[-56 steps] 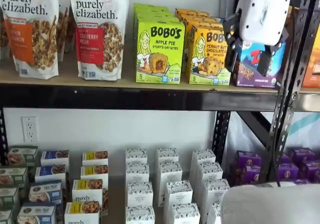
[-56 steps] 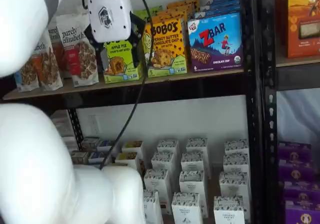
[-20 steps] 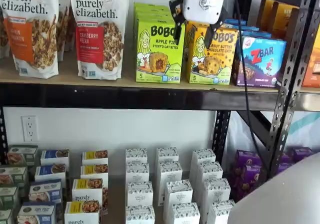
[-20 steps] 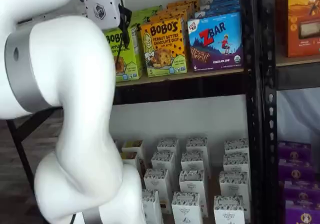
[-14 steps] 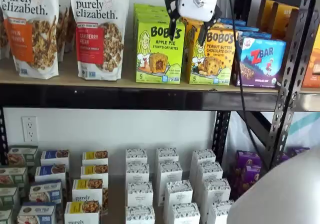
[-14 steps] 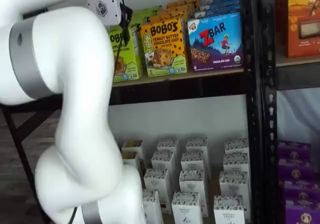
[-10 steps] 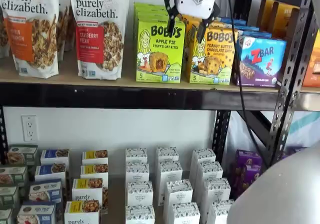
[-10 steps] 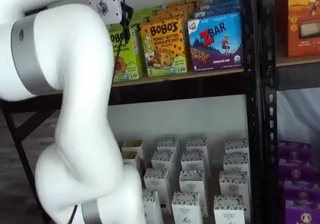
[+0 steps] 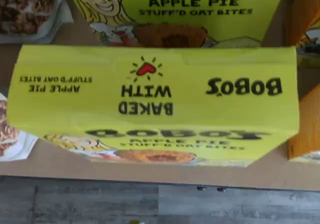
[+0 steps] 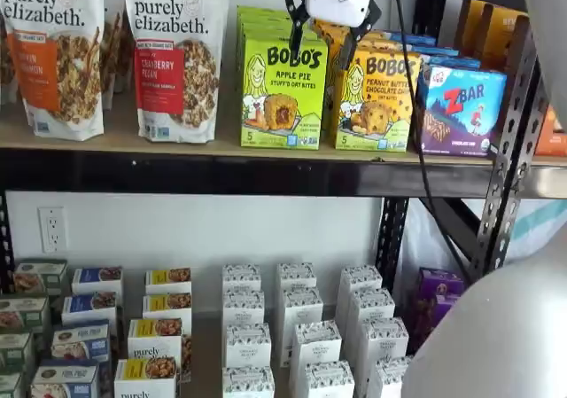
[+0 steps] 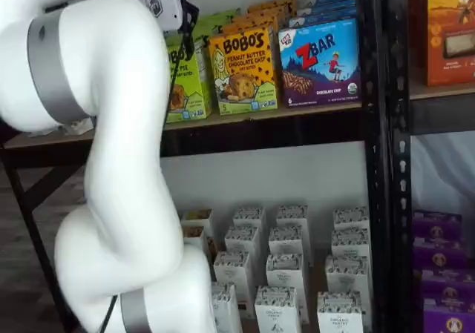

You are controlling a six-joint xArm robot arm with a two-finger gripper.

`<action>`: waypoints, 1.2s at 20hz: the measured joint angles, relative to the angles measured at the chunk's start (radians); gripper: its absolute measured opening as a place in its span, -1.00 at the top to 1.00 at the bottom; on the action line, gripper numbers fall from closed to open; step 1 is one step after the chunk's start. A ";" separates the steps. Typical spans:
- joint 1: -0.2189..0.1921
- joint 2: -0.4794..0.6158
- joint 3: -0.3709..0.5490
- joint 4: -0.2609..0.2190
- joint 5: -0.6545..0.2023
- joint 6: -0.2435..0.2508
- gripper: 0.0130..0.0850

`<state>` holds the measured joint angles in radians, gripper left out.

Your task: Pick the green box on the top shelf, the fourth from the left

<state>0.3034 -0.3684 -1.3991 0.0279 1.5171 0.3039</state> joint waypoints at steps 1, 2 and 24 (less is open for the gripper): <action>0.001 0.009 -0.009 -0.003 0.004 0.002 -1.00; 0.002 0.018 -0.019 -0.004 0.007 0.003 -1.00; 0.010 0.136 -0.158 -0.029 0.068 0.012 -1.00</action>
<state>0.3133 -0.2320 -1.5576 -0.0011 1.5855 0.3163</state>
